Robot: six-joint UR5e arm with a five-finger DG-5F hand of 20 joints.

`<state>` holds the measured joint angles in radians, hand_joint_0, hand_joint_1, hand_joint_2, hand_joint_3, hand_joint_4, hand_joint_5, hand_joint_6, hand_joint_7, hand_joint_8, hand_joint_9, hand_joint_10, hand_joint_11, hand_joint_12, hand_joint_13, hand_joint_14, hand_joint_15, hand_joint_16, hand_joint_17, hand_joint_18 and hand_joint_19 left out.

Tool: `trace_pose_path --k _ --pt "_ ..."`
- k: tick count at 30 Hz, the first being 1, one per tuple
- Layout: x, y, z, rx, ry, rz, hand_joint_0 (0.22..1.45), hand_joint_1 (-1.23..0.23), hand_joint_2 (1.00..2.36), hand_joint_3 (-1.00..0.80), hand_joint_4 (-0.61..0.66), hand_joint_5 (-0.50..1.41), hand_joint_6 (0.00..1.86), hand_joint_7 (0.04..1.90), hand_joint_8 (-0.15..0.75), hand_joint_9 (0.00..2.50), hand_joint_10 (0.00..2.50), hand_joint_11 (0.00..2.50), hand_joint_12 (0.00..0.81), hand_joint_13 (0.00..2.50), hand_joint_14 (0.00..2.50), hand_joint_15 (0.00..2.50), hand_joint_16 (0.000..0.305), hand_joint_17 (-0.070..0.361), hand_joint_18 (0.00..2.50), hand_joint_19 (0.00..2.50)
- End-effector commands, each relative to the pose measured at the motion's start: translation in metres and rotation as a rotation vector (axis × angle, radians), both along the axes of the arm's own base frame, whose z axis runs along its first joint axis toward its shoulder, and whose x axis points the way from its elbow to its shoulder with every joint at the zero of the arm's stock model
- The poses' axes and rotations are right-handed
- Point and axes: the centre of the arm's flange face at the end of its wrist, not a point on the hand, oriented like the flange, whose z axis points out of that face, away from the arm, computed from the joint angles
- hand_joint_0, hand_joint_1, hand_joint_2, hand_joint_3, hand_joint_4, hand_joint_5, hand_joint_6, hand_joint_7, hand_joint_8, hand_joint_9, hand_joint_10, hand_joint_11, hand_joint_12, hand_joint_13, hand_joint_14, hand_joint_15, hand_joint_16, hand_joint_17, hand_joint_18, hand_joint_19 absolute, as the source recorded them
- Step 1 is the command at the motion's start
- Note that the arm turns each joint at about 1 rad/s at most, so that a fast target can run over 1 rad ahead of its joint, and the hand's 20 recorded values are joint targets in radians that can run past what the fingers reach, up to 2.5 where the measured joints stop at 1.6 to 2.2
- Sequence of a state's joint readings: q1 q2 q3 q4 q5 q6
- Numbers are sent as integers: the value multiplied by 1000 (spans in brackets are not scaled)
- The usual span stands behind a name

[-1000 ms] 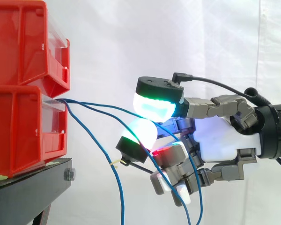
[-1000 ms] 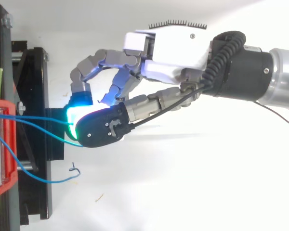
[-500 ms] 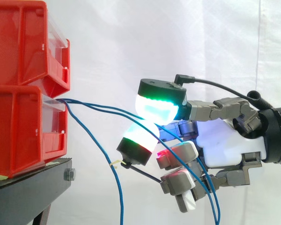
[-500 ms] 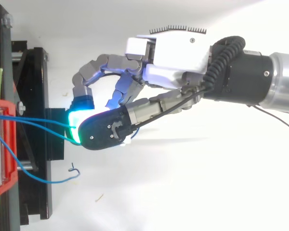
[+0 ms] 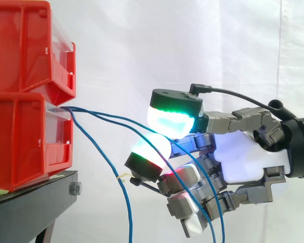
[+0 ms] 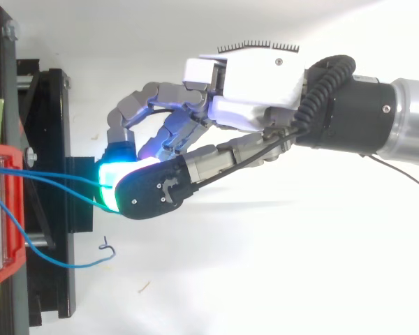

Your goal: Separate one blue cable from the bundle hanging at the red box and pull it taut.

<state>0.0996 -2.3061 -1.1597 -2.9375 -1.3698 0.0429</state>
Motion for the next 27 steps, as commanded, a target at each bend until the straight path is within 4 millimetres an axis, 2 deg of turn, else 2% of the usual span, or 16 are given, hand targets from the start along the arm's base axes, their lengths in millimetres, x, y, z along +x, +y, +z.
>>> trace_pose_path --k 1,2,3,4,5,7,10,12,13,15,16,19,22,26,27 --pt "0 0 -1 0 1 0 811 -843 1021 -258 48 -251 926 1066 262 656 821 1674 334 1014 11 1485 40 91 789 721" --pt "0 0 -1 0 1 0 811 -846 1019 -270 51 -248 926 1067 273 595 1132 1610 324 1031 0 1657 40 91 797 756" --pt "0 0 -1 0 1 0 809 -849 1019 -269 50 -248 926 1070 272 564 1304 1555 327 1020 52 1694 40 91 799 772" --pt "0 0 -1 0 1 0 809 -851 1018 -274 52 -247 926 1063 272 535 1442 1538 325 975 307 1641 40 90 806 790" --pt "0 0 -1 0 3 0 807 -851 1019 -273 54 -246 925 1073 278 513 1560 1510 324 951 406 1631 40 90 818 797" --pt "0 0 0 0 3 0 804 -853 1019 -280 56 -245 925 1072 290 424 1997 1453 341 878 689 1640 40 91 828 838" --pt "-1 0 0 0 6 3 802 -857 1018 -279 54 -243 925 1065 297 379 2139 1533 355 776 1041 1602 42 94 838 923" --pt "-1 0 -1 -1 10 3 801 -857 1018 -281 57 -242 929 1049 305 324 2398 1412 353 670 1419 1452 42 94 856 973" --pt "-1 0 -1 -1 12 3 800 -858 1018 -280 56 -242 929 1045 306 287 2500 1380 353 646 1498 1442 42 94 860 1020" --pt "-2 0 -1 -1 13 5 796 -857 1017 -284 62 -241 929 1049 315 220 2500 1300 360 595 1657 1461 41 92 884 1108" --pt "-2 0 -1 -1 13 3 795 -856 1017 -285 62 -241 929 1050 313 212 2500 1279 358 543 1822 1418 41 91 887 1141" --pt "-2 0 -1 -1 13 5 786 -855 1017 -289 69 -241 926 1058 314 211 2500 1282 355 513 1903 1407 39 87 946 1312" --pt "-2 0 -1 -1 13 3 777 -854 1017 -292 73 -242 926 1061 319 265 2090 1294 348 474 1916 1335 38 86 960 1315" --pt "-2 0 -1 -1 13 3 772 -850 1018 -285 75 -238 922 1075 319 313 1845 1283 343 539 1564 1313 39 87 962 1309" --pt "-1 0 -1 -1 12 2 773 -849 1018 -286 75 -237 921 1078 320 352 1643 1341 349 600 1230 1384 39 88 958 1284"
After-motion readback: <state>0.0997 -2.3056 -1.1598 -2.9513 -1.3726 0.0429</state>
